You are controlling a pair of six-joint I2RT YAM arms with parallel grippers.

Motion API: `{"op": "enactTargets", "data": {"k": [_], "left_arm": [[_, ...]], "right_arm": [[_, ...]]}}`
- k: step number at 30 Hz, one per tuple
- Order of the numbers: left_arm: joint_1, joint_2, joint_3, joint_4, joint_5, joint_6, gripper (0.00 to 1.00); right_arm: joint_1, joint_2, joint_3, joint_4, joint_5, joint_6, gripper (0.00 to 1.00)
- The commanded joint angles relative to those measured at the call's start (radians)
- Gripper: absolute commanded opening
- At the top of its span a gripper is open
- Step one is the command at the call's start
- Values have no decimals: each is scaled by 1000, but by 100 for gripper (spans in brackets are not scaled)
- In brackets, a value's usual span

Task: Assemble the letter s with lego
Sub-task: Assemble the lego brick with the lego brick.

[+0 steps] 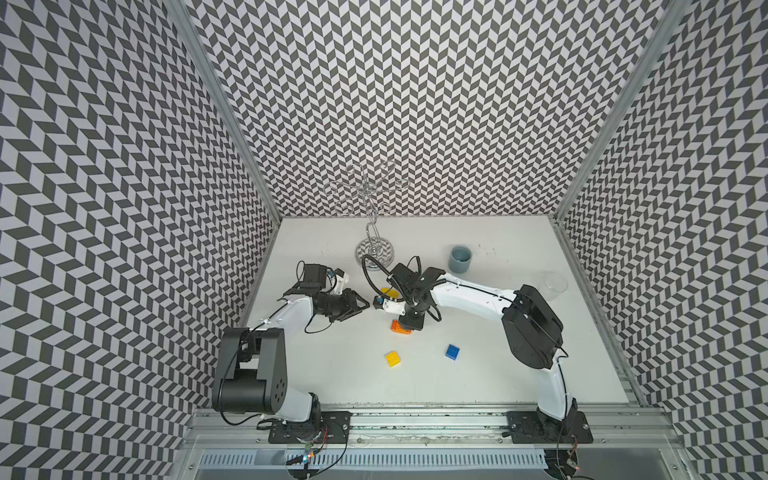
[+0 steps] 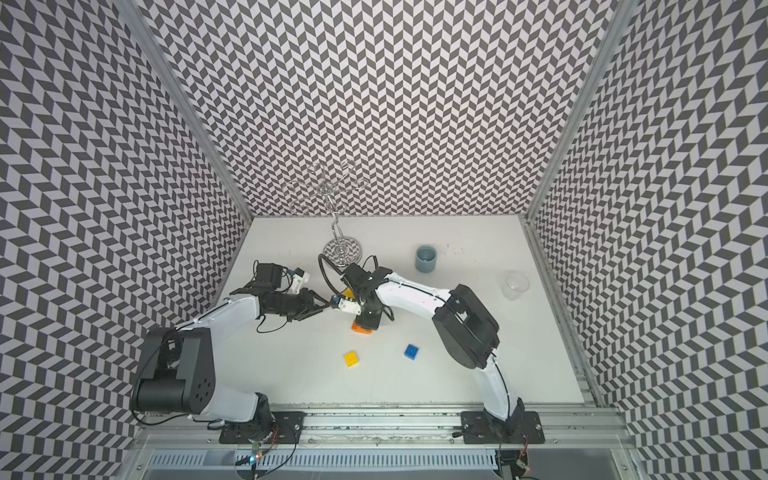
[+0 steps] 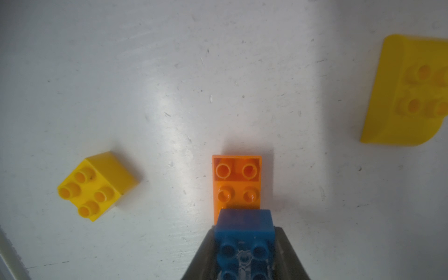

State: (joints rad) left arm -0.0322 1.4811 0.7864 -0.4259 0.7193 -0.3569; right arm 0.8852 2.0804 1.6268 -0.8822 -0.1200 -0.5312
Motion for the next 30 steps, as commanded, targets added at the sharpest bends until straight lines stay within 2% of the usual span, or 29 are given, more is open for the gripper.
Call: {"op": "enactTargets", "data": {"k": [1,30], "left_arm": [[8,10,17,-5,12,15,40],[11,35,28,1,23,6,40]], "right_arm": [[0,23,4,-27,-4,-12,0],[3,0,-24,-38,-43,-30,0]]}}
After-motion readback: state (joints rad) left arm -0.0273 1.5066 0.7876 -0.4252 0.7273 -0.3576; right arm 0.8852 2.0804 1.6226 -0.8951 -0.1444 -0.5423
